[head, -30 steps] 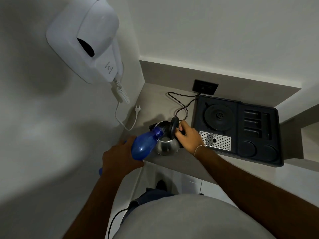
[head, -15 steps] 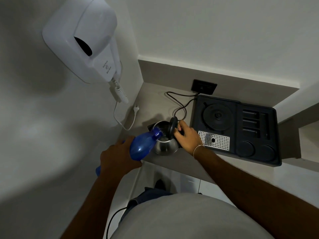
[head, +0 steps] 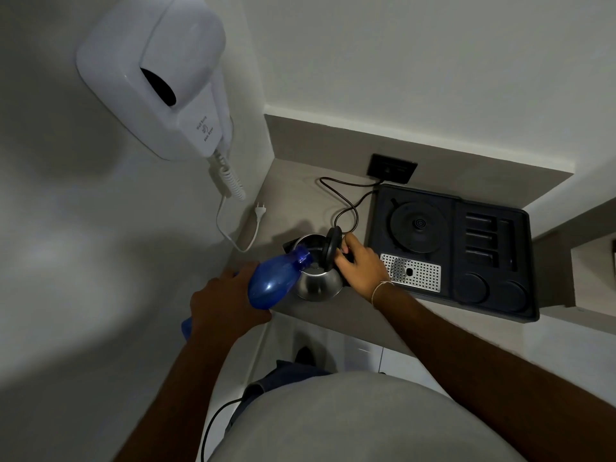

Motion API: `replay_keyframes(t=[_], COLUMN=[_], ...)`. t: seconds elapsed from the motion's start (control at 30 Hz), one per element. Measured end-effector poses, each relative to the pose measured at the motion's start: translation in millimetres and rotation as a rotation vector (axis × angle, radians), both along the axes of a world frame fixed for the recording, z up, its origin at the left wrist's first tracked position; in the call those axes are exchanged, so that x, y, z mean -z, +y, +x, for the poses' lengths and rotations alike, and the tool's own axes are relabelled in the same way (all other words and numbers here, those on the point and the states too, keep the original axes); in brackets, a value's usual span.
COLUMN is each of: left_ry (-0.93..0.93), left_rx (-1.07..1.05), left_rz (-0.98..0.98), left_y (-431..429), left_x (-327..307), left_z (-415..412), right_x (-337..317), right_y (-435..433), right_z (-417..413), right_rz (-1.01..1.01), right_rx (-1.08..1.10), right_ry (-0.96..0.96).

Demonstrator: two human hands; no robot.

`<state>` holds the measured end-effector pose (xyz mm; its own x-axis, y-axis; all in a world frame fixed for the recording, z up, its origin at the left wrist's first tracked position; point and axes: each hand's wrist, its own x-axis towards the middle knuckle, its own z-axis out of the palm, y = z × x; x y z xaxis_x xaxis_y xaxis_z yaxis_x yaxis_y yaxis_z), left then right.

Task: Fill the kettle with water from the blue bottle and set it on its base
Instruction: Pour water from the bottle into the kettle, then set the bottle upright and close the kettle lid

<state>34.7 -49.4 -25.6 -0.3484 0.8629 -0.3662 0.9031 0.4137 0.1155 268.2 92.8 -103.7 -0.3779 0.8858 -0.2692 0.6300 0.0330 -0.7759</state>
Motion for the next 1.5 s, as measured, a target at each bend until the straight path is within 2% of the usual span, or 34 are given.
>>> replay_keyframes(t=[0.13,0.3,0.57,0.7,0.87,1.13,1.3,1.5], left_ry=[-0.019,-0.13,-0.493,-0.563,-0.749,-0.885,-0.902,-0.935], left_rx=[0.003,-0.034,-0.026,-0.165,-0.344,-0.456,-0.527,-0.462], left_rz=[0.027,0.098,0.326,0.501,0.593,0.621,0.575,0.513], left_y=[0.5,2.3,3.4,2.1,10.9,22.3,24.4,24.9], left_x=[1.7,2.2,7.0,12.1,41.4,93.2,113.3,130.5], left_z=[-2.3,-5.8,-10.7,-17.9,-23.3,-27.7,-34.6,-45.8], right_x=[0.6,0.6,2.8,-0.1,-13.8,-16.6,-21.5,-18.1], right_y=[-0.3,0.1,0.3,4.1,9.8,5.4,17.9,18.5], right_z=[-0.3,-0.3,-0.3,-1.3,-20.3,-38.6,-39.7,-40.3], right_rz=[0.001,-0.008,0.005,0.015,0.018,-0.066,-0.296,-0.323], right_rx=[0.001,-0.001,0.0,-0.019,-0.083,0.015,0.036,0.067], right_ry=[-0.005,-0.004,-0.011,-0.072,-0.284,-0.344,-0.354,-0.331])
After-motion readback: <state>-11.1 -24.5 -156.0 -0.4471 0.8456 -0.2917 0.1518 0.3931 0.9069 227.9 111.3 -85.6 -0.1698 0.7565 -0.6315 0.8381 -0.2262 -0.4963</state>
